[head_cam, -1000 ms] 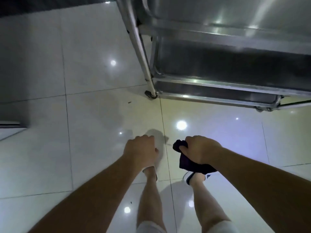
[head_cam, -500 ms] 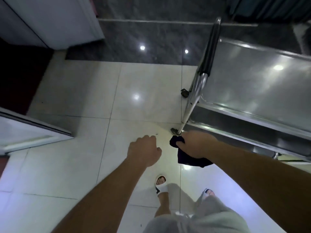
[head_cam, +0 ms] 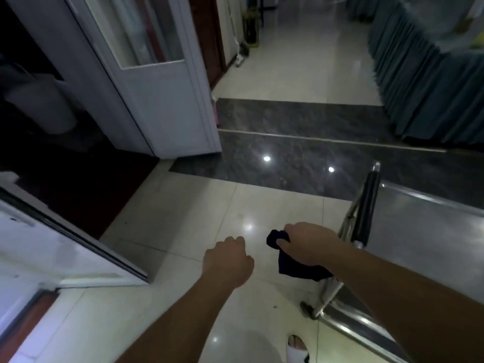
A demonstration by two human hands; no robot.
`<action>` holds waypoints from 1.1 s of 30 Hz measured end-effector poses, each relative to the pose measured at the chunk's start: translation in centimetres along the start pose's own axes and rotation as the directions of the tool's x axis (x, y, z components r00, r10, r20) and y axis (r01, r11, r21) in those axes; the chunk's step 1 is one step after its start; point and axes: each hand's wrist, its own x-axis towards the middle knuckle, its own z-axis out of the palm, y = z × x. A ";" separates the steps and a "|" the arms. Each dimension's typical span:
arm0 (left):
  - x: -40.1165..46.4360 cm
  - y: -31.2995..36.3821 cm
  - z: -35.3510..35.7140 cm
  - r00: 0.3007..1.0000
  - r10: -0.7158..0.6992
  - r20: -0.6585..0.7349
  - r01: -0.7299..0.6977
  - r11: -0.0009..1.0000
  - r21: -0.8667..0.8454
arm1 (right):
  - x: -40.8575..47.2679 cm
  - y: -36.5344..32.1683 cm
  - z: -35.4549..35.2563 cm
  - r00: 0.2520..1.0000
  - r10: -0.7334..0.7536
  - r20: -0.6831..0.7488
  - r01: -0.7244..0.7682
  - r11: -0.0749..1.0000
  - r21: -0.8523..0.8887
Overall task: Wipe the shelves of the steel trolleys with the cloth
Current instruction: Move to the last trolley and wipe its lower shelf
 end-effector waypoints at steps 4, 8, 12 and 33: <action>4.2 -0.7 -4.0 0.994 -0.077 -0.082 0.076 0.997 -0.008 | 4.7 0.0 -4.5 0.996 -0.086 -0.036 0.086 0.996 -0.014; 8.6 -2.4 -6.5 0.984 -0.122 -0.130 0.115 0.992 -0.059 | 9.6 -0.7 -7.9 0.992 -0.120 -0.032 0.118 0.991 -0.061; 13.6 -5.0 -7.5 0.983 -0.129 -0.133 0.117 0.989 -0.094 | 15.1 -1.7 -10.2 0.994 -0.111 -0.025 0.108 0.990 -0.086; 47.7 -7.7 -20.6 0.934 0.341 -0.107 -0.340 0.940 0.028 | 38.4 4.1 -21.5 0.934 0.355 -0.051 -0.338 0.920 0.200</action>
